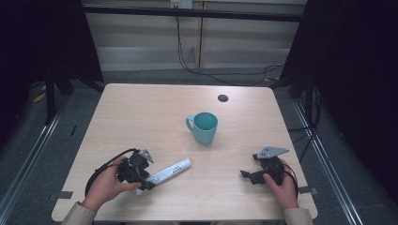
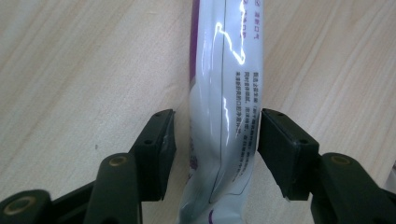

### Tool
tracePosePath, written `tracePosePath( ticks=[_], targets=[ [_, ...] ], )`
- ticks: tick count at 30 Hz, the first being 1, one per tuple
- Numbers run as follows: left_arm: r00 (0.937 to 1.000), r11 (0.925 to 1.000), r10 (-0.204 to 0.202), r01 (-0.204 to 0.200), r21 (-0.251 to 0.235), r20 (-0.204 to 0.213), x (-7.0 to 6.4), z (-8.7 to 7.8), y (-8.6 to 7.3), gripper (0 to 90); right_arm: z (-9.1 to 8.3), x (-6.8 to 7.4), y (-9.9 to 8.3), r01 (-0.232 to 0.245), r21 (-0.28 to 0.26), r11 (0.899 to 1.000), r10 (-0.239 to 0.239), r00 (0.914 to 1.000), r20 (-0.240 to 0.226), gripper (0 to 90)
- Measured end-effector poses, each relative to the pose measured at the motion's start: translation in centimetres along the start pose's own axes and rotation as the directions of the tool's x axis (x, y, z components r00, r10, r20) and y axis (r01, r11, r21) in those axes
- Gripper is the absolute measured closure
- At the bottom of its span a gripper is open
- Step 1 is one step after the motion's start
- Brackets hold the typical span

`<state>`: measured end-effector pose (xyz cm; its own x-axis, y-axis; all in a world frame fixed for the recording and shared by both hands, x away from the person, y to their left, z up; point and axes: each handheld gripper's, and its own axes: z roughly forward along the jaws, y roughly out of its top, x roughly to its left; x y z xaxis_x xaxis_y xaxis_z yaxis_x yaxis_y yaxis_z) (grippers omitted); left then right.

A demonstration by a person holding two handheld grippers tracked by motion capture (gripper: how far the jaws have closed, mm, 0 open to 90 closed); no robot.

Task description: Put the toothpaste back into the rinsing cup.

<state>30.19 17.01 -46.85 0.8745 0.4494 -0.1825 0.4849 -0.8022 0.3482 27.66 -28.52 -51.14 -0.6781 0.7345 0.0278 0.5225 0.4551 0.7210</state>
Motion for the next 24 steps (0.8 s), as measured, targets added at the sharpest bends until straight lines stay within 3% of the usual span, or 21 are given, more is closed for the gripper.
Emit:
tracePosePath(
  ticks=[9,15,19,24],
  targets=[
    [0.9988,0.9991,0.035,-0.034,0.024,-0.033,-0.5,0.2,0.1,50.2,0.0,0.0,0.0,0.000,0.000,1.000,0.000,1.0000,0.000,12.0],
    [0.9963,0.9957,0.068,-0.065,0.066,-0.052,-0.8,0.2,0.7,55.6,0.0,0.0,0.0,0.000,0.000,1.000,0.000,1.0000,0.000,12.0],
    [0.9959,0.9947,0.072,-0.067,0.077,-0.055,-0.9,0.3,0.8,57.0,0.0,0.0,0.0,0.000,0.000,1.000,0.000,1.0000,0.000,12.0],
    [0.9926,0.9911,0.105,-0.099,0.089,-0.061,-1.0,0.3,0.9,60.0,0.0,0.0,0.0,0.000,0.000,1.000,0.000,1.0000,0.000,12.0]
  ],
)
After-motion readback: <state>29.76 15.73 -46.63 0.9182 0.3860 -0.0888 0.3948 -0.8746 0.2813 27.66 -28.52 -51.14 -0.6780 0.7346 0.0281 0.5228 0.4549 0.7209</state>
